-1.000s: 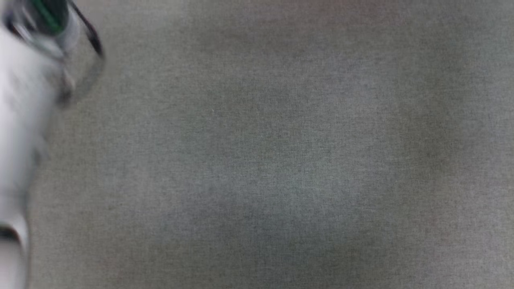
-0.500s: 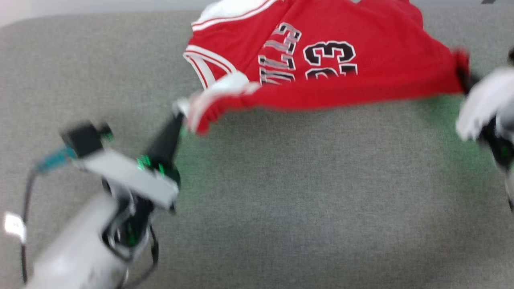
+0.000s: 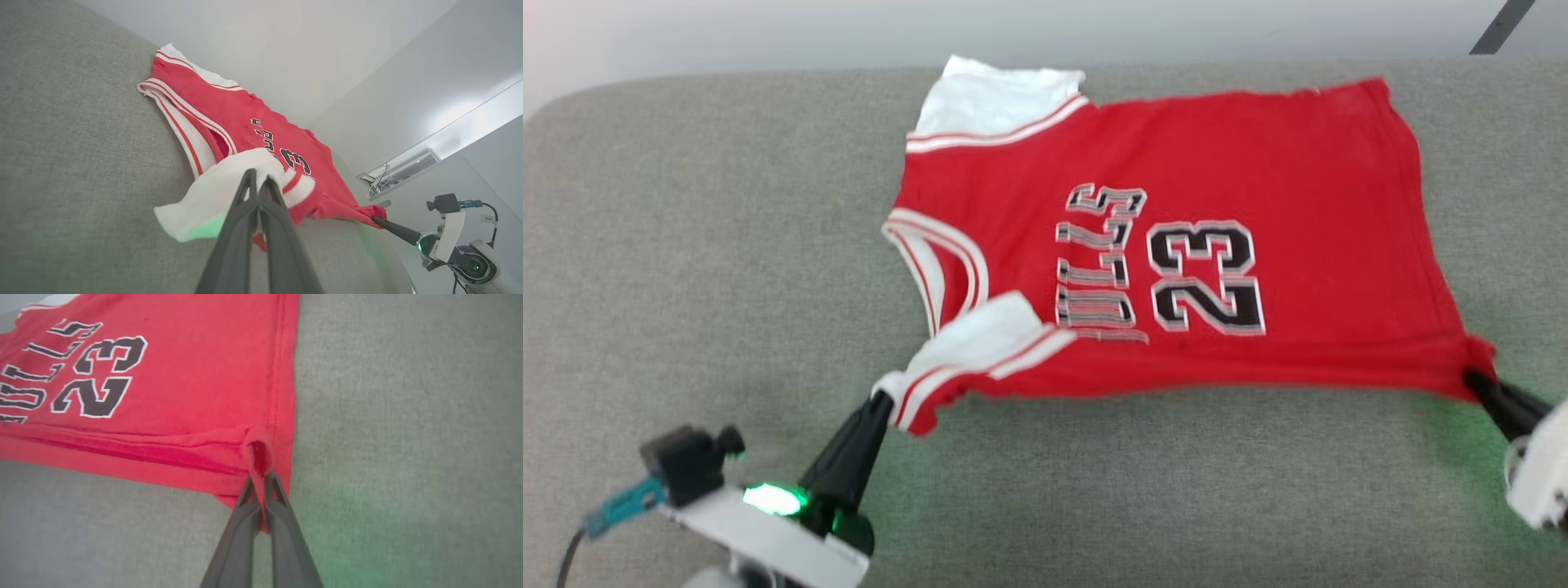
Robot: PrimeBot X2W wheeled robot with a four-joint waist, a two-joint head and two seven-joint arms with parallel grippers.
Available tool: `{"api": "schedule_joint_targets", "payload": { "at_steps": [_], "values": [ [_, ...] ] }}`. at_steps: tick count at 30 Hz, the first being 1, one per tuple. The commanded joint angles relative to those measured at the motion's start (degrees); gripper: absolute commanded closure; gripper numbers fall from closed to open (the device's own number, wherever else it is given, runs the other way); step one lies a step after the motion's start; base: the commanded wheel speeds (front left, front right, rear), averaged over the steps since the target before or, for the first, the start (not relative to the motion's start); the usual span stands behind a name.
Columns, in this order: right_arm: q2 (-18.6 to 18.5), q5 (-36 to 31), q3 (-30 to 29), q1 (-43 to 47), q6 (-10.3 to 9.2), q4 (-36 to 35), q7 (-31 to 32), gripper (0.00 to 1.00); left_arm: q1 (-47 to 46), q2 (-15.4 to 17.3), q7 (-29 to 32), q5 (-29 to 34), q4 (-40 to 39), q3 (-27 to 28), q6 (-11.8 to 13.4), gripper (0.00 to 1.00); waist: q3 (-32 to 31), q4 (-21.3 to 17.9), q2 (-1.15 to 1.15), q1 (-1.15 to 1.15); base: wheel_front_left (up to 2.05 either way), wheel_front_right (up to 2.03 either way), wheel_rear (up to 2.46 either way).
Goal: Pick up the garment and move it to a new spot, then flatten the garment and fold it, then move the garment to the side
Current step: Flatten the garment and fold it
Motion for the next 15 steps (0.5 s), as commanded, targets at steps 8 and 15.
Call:
{"api": "schedule_joint_targets", "payload": {
  "at_steps": [8, 15],
  "values": [
    [4.5, -3.6, -10.8, 14.8, -0.07, -15.1, 6.6, 1.0, 9.5, 1.5, -0.1, 3.5, -6.3, 3.1, 0.1, 1.0, -0.7, -0.2, 0.0, 0.0, 0.0, 0.0, 0.0],
    [9.0, -5.8, -16.0, 16.4, -0.07, -22.9, 11.2, 1.0, 8.4, 2.3, -0.1, 5.0, -8.7, 2.9, 0.1, 1.0, -0.8, -0.1, 0.0, 0.0, 0.0, 0.0, 0.0]
  ]
}}
